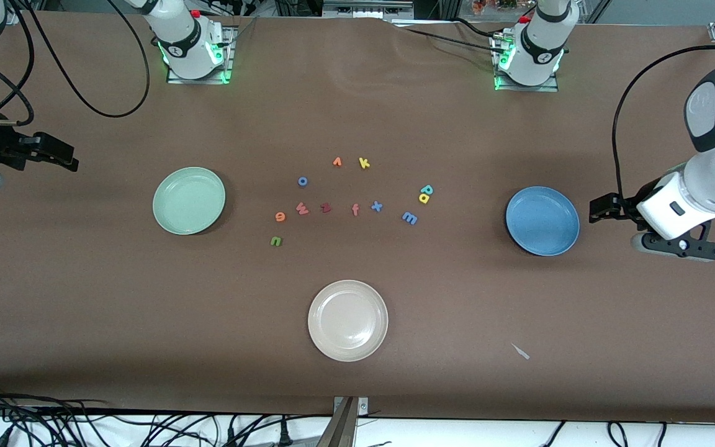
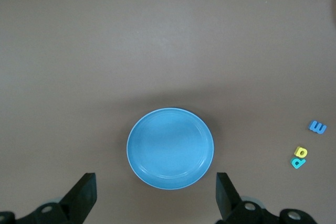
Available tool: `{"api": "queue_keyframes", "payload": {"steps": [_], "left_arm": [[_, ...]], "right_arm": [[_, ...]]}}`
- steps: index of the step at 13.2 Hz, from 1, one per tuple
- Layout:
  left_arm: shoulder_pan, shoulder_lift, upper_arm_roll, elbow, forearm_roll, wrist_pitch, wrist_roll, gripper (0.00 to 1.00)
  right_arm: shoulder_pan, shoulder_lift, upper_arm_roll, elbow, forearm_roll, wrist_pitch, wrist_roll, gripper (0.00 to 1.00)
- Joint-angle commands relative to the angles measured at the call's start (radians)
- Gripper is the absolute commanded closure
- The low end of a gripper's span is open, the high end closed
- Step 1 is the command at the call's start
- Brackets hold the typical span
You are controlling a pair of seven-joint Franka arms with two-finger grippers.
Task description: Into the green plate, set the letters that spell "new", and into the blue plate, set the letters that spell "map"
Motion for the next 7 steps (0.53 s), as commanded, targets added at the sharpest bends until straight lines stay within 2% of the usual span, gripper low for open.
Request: {"api": "queue_keyframes", "payload": {"steps": [1, 7], "left_arm": [[0.019, 0.001, -0.002, -0.005, -0.023, -0.012, 0.004, 0.0], [0.01, 0.008, -0.008, 0.004, -0.009, -0.01, -0.009, 0.0]], "right_arm": [[0.001, -0.023, 0.0, -0.013, -0.014, -0.012, -0.006, 0.0], [0.001, -0.025, 0.002, -0.012, -0.014, -0.022, -0.006, 0.0]]}}
